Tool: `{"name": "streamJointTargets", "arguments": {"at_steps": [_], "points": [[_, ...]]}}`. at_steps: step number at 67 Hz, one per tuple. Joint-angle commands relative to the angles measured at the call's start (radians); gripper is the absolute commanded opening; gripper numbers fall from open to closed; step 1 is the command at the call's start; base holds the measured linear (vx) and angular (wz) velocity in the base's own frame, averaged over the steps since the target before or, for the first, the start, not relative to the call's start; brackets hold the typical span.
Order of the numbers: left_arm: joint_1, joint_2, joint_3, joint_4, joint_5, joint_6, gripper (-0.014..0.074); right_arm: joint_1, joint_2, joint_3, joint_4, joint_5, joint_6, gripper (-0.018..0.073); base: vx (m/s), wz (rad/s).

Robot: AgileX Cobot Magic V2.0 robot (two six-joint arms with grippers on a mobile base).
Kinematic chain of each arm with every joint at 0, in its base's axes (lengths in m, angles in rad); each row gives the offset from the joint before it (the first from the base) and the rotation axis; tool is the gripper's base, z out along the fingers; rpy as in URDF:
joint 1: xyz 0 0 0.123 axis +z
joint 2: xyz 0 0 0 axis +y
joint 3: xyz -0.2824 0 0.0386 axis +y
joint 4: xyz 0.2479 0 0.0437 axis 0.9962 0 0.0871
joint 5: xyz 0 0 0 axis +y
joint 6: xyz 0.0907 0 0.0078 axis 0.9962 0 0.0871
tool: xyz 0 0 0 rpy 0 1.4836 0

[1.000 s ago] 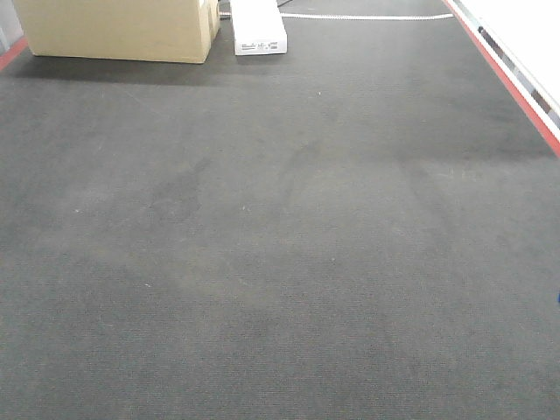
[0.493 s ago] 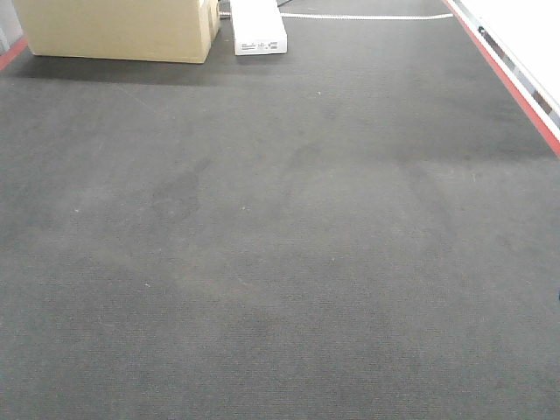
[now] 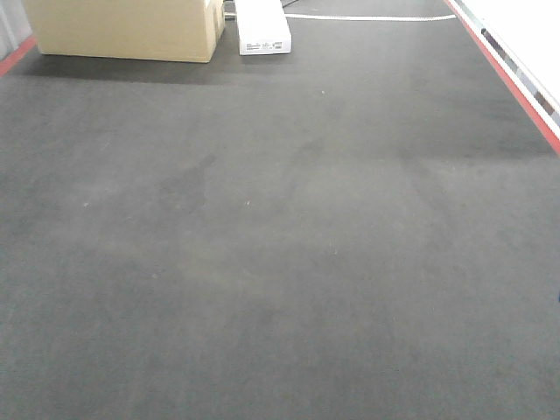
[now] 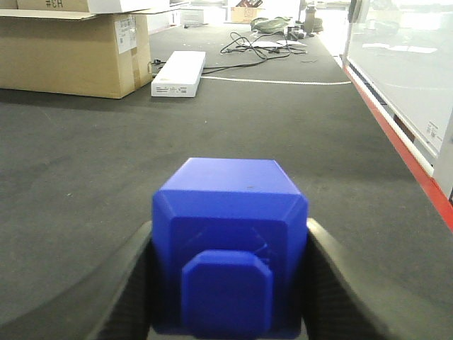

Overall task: Pour parts from conveyor to right shelf
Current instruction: 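Retract the right arm holding the blue block toward the body, then drive away from the conveyor into the aisle holding the block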

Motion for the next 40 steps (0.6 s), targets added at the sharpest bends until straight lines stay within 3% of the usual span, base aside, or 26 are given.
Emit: {"name": "streamJointTargets", "arguments": {"at_steps": [1,40], "points": [[-0.005,-0.009,0.022,-0.009,-0.075,-0.004,-0.0006,0.002,0.015,-0.026,-0.01,-0.08,-0.003,-0.0004,-0.12,0.03],[-0.005,-0.009,0.022,-0.009,-0.075,-0.004,-0.0006,0.002,0.015,-0.026,-0.01,-0.08,-0.003,-0.0004,-0.33,-0.09]]}}
